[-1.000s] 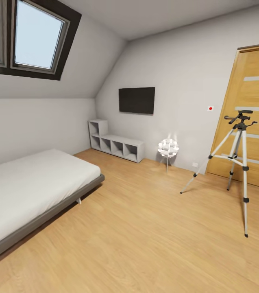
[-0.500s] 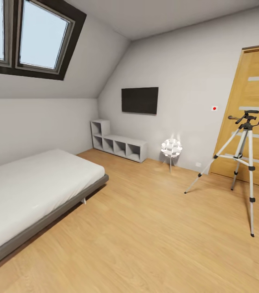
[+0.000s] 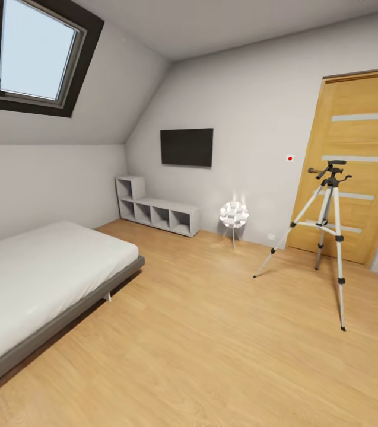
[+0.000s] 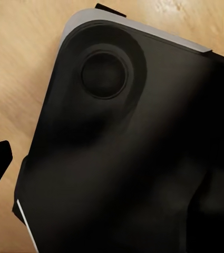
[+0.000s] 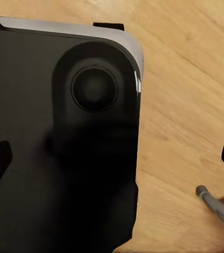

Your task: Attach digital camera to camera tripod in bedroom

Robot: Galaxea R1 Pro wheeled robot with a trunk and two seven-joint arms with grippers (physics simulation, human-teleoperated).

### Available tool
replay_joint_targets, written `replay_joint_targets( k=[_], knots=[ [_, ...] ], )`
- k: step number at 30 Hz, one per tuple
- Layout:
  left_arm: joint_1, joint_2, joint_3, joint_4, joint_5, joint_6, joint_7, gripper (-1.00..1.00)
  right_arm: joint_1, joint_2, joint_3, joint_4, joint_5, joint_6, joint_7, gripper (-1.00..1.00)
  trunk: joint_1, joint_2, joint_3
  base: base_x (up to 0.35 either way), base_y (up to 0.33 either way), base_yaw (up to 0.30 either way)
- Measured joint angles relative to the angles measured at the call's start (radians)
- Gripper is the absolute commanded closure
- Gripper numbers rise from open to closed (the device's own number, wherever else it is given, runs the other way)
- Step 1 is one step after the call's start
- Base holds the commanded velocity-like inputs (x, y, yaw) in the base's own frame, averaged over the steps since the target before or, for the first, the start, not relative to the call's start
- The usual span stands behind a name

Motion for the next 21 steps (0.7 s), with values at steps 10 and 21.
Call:
replay_joint_targets(
  k=[10,21],
  knots=[
    [0.000,-0.001,0.000,0.000,0.000,0.000,0.000,-1.00,0.000,-0.001,0.000,0.000,0.000,-0.001,0.000,-1.00,0.000,0.000,0.005,-0.232,0.047,-0.236],
    [0.000,0.000,0.001,0.000,0.000,0.000,0.000,-1.00,0.000,-0.002,0.000,0.000,0.000,-0.001,0.000,-1.00,0.000,0.000,0.009,-0.037,0.009,-0.238]
  ],
)
